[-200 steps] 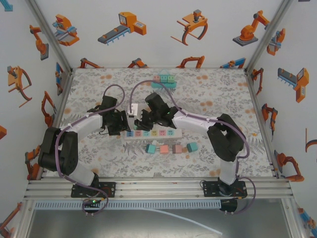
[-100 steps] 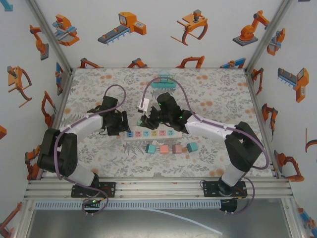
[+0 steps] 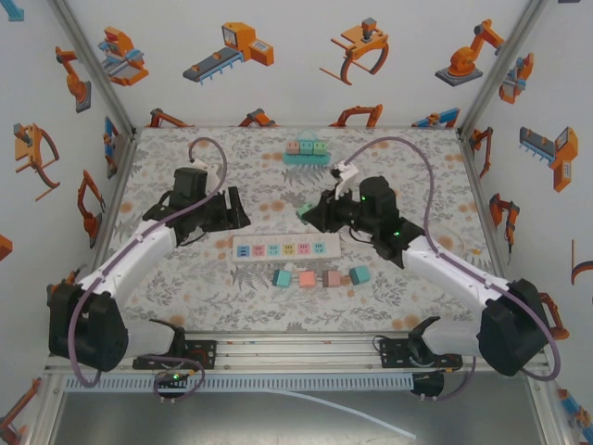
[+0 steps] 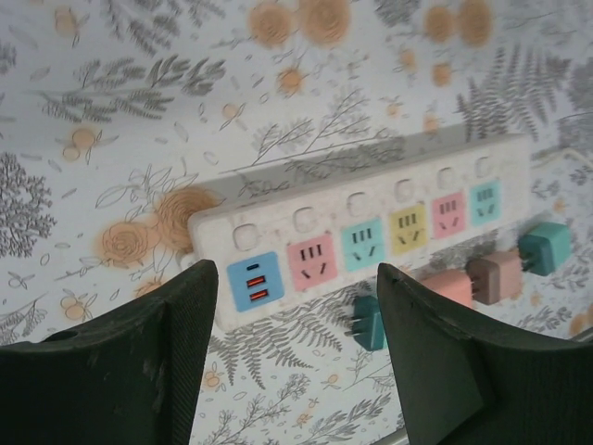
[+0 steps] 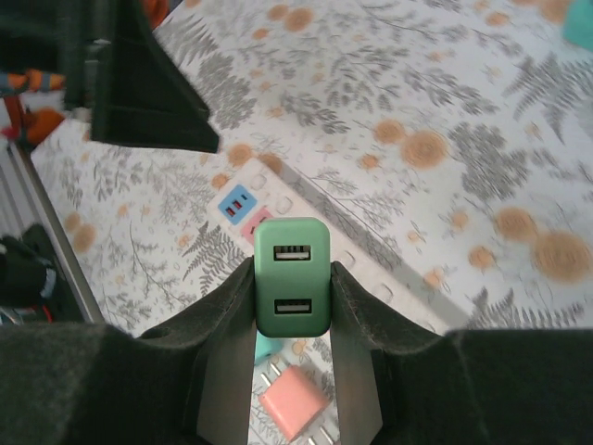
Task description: Pull the plug off the socket
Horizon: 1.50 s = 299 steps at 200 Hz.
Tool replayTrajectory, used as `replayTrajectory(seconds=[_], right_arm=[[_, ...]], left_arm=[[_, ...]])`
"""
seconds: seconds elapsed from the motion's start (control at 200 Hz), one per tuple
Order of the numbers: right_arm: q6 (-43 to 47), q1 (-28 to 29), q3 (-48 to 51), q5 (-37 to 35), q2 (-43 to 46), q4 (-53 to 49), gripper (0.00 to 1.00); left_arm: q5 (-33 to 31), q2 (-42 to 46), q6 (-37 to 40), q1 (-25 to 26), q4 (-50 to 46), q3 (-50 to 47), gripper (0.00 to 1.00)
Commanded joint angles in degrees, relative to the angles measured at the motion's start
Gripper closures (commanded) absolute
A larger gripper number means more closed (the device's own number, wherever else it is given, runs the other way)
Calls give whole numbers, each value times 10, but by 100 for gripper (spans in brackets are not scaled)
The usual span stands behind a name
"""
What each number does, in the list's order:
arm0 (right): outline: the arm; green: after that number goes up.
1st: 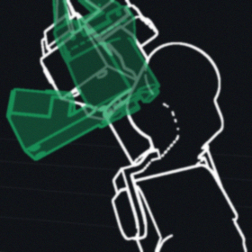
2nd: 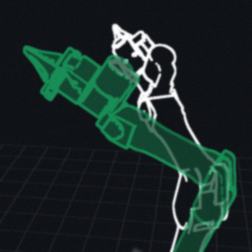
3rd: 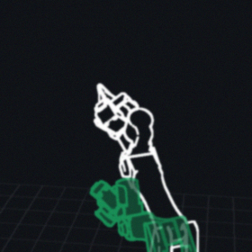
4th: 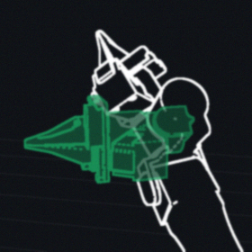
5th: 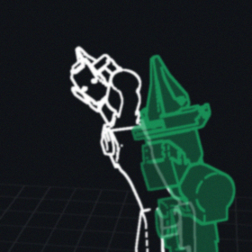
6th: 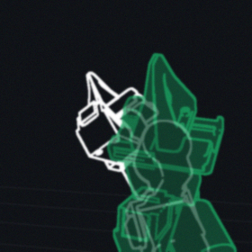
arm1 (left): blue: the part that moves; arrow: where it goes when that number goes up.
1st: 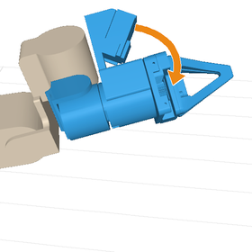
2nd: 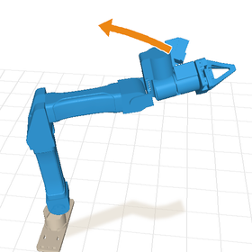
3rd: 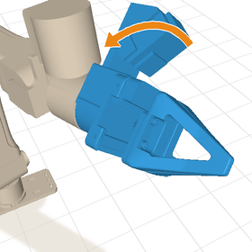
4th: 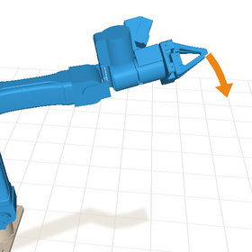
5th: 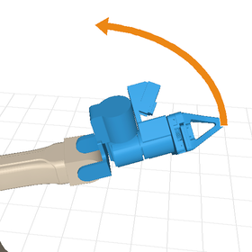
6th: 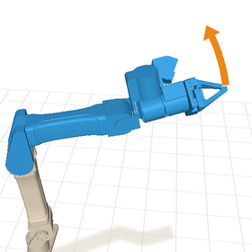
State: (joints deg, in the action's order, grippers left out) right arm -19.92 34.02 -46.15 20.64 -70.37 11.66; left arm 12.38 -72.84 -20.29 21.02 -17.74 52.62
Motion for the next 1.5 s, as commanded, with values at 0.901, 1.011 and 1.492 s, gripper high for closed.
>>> replayTrajectory(seconds=[0.901,1.011,1.492], right_arm=[[-219,-316,247,-27,193,-247,90],[-214,-316,259,3,169,-210,87],[-232,-316,283,2,135,-199,60]], left_arm=[[343,194,337,151,94,-74,16],[342,195,348,158,78,-74,10],[331,172,356,168,65,-61,3]])
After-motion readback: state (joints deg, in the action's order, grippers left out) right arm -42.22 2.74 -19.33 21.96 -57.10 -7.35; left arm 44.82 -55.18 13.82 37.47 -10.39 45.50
